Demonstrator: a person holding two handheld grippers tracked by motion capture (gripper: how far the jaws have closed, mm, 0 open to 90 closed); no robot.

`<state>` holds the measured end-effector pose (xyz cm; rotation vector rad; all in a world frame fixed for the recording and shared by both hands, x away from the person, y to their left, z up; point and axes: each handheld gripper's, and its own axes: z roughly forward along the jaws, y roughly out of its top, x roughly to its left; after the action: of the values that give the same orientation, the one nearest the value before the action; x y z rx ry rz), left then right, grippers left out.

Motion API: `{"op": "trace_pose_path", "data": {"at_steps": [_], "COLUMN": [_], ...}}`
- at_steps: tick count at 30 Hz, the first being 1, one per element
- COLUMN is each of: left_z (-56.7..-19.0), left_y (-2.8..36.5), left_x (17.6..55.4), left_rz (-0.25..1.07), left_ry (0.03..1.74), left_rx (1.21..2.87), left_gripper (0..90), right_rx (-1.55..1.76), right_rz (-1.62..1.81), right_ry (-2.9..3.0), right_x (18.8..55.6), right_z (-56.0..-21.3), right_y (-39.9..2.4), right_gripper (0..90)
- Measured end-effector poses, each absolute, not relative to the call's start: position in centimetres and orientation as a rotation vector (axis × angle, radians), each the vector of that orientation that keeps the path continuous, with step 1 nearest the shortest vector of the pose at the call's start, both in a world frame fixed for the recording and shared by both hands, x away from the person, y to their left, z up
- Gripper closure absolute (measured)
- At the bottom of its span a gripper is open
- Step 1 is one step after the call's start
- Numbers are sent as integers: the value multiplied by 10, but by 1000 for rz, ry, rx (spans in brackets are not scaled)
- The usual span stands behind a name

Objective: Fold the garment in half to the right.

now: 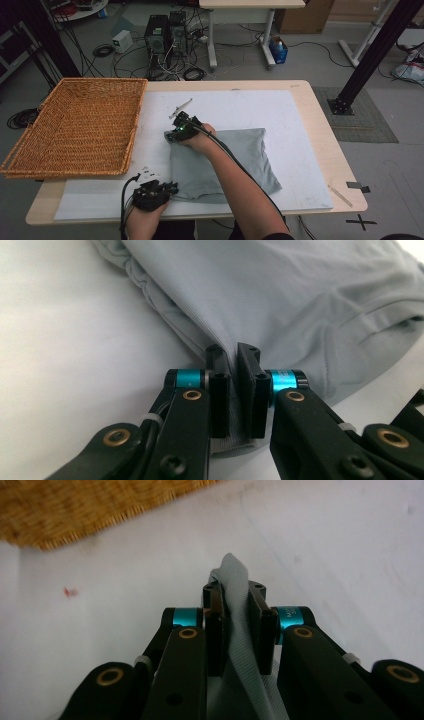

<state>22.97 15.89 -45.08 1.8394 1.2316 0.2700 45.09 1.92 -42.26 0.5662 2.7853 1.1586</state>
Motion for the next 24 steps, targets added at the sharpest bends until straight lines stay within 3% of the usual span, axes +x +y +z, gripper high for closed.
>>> {"op": "trace_pose_path", "data": {"at_steps": [4,9,24], "left_z": [-437,-415,-374], "left_y": [167,153,33], "left_x": [225,228,265], "left_rz": [259,245,126], "left_ry": [1199,1104,761], "left_rx": [1810,1833,1986], "left_gripper": [839,839,839], "right_rx": [556,581,769], "right_rz": [1209,1259,1320], "right_ry": [2766,2742,2540], "right_x": [451,452,440], "right_z": [-411,-392,-343], "right_y": [23,-2,-144], "right_gripper": [813,811,809]}}
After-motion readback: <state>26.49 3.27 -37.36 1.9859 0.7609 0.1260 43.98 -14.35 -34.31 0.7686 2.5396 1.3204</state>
